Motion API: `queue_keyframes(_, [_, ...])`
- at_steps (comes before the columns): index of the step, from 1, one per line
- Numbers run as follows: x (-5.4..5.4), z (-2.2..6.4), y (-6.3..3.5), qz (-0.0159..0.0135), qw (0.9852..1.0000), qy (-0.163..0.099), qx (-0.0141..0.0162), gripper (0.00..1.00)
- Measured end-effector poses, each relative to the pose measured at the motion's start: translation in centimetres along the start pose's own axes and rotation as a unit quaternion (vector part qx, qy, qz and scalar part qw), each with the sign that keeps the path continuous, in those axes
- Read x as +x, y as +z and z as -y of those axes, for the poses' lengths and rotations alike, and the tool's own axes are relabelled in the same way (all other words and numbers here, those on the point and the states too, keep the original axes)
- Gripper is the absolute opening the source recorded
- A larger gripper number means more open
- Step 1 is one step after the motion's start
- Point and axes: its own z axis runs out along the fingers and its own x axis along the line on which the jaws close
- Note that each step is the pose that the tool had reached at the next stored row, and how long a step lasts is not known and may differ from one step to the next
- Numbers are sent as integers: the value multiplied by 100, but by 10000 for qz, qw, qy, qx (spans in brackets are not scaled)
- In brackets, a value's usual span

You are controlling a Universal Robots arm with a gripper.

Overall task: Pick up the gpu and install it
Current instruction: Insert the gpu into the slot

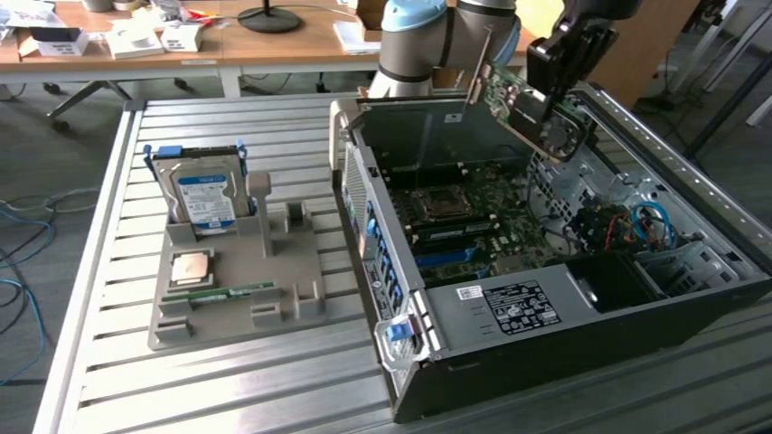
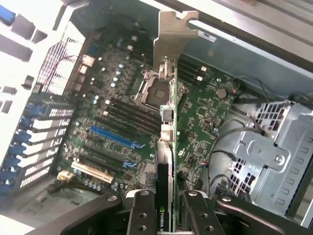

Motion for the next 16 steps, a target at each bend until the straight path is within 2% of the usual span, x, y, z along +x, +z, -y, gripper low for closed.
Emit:
queue_keyframes(7, [1, -1, 0, -34, 9990, -446, 37, 26])
queue_keyframes(12, [2, -2, 1, -60, 9971, -755, 69, 26])
queue_keyframes(16, [3, -3, 1, -80, 9950, -995, 94, 26])
